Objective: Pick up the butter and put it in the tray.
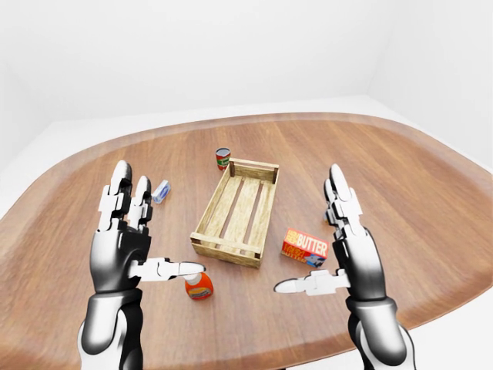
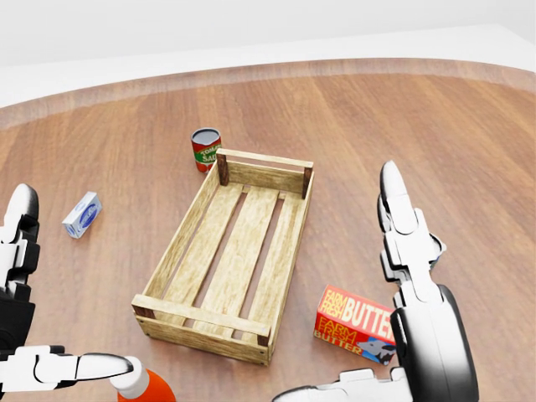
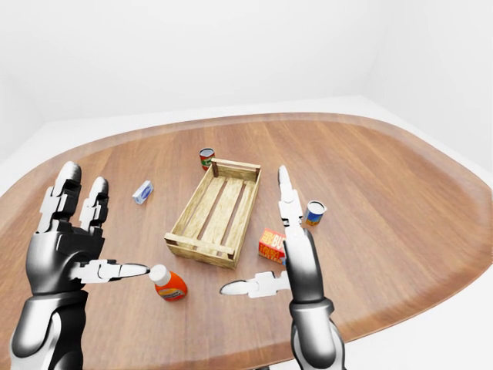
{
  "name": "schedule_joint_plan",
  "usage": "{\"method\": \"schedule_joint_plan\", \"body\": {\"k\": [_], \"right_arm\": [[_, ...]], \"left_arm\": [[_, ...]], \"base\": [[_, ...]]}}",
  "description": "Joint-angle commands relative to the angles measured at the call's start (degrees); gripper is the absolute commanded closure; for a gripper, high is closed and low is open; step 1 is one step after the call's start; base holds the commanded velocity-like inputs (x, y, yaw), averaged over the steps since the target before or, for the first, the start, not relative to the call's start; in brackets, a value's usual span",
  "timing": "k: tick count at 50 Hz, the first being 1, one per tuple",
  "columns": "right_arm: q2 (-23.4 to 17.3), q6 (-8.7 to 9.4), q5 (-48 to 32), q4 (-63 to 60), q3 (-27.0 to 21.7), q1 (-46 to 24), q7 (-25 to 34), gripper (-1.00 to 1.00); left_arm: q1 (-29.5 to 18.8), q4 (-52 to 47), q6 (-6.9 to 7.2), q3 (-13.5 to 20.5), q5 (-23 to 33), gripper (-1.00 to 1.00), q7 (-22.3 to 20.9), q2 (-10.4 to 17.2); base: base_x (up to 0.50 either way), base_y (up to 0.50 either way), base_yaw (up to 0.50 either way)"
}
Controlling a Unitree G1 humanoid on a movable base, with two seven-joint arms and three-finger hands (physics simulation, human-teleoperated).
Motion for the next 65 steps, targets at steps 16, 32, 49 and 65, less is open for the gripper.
{"method": "schedule_joint_plan", "body": {"k": [16, 32, 49, 65], "right_arm": [[-0.28, 0.00, 3.35, -0.66, 0.49, 1.02, 0.69, -1.00], [0.01, 0.00, 6.50, -1.64, -1.30, 1.45, 0.00, -1.00], [7.52, 0.00, -2.31, -16.00, -18.97, 2.68, 19.25, -1.00], [17.05, 0.00, -36.82, -16.01, -33.30, -17.86, 41.58, -1.00]], "left_arm": [[0.09, 0.05, 0.00, -0.13, 0.08, -1.00, -0.25, 0.16], [-0.04, 0.03, 0.00, 0.11, -0.04, -1.00, -0.24, 0.16], [-0.83, 1.37, 0.00, 0.02, 0.23, -1.00, 0.48, 0.43], [-2.09, 2.03, 0.00, 0.78, -0.53, -1.00, 1.06, 1.00]], "base": [[0.06, -0.01, 0.00], [0.12, -0.02, 0.00], [0.00, 0.00, 0.00], [0.00, 0.00, 0.00]]}}
